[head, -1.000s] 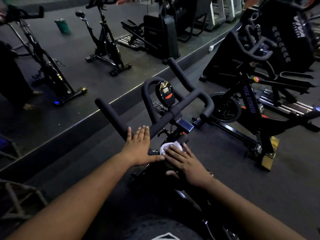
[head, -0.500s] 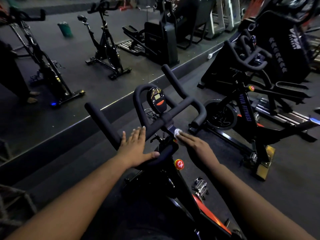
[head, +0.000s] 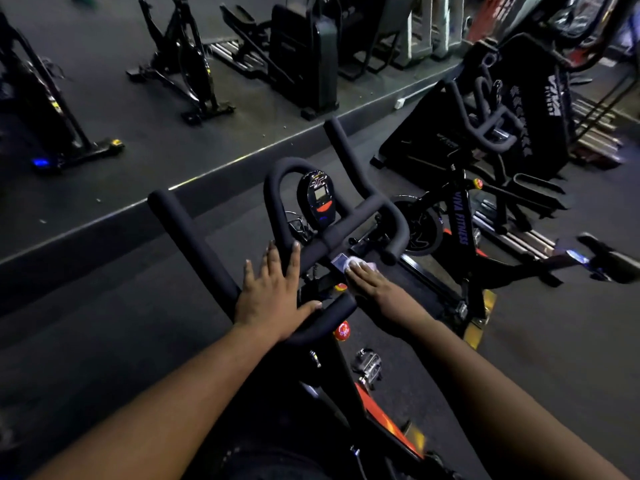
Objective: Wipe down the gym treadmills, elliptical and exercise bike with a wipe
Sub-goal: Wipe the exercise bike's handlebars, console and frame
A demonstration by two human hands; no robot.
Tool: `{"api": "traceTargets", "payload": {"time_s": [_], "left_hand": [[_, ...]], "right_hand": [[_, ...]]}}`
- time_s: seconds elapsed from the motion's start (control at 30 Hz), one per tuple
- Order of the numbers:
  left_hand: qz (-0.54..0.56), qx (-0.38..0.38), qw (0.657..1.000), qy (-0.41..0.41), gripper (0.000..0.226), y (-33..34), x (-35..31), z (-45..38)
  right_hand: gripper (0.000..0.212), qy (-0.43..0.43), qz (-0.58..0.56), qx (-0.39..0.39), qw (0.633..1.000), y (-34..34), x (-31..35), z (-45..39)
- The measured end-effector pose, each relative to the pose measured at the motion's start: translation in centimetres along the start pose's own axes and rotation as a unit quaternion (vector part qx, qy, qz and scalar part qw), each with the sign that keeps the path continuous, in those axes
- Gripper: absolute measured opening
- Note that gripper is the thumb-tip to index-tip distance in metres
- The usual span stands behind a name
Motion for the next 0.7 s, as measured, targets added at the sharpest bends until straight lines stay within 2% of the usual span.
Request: {"api": "traceTargets", "payload": {"time_s": [0.1, 0.3, 0.47, 0.53, 0.6, 0.7], "left_hand": [[0.005, -0.009, 1.0, 0.003, 0.119, -0.3, 0.0, 0.1], [0.023, -0.012, 1.0, 0.003, 0.118, -1.0, 0.0, 0.4], [0.025, -0.009, 1.0, -0.005, 0.122, -0.8, 0.0, 0.7], [0.015, -0.008, 1.0, -0.007, 0.122, -0.6, 0.2, 0.5], [0.019, -0.009, 1.0, -0.012, 0.122, -0.4, 0.5, 0.4], [0.029, -0.022, 0.999, -0.019, 0.122, -0.7, 0.7, 0.3]], "right_hand": [[0.061, 0.016, -0.001, 0.029, 0.999, -0.1, 1.1, -2.1], [0.067, 0.048, -0.005, -0.012, 0.999, -1.1, 0.7, 1.2], [0.061, 0.083, -0.076, -0.125, 0.986, -6.0, 3.0, -0.8], [0.059, 0.036, -0.089, -0.104, 0.99, -5.8, 6.4, -3.4], [0.064, -0.036, -0.068, -0.032, 0.997, -3.5, 9.7, -5.5], [0.061, -0.079, -0.029, -0.007, 0.996, -2.1, 9.2, -6.6]]}}
Point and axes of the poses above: each hand's wrist, its own z-axis away from the middle knuckle, its own y-axis out of the palm, x = y × z, the point moved 10 cm from there along -z, towards the middle knuckle, and after that the axes turned 1 degree about y, right-handed, at the moved point
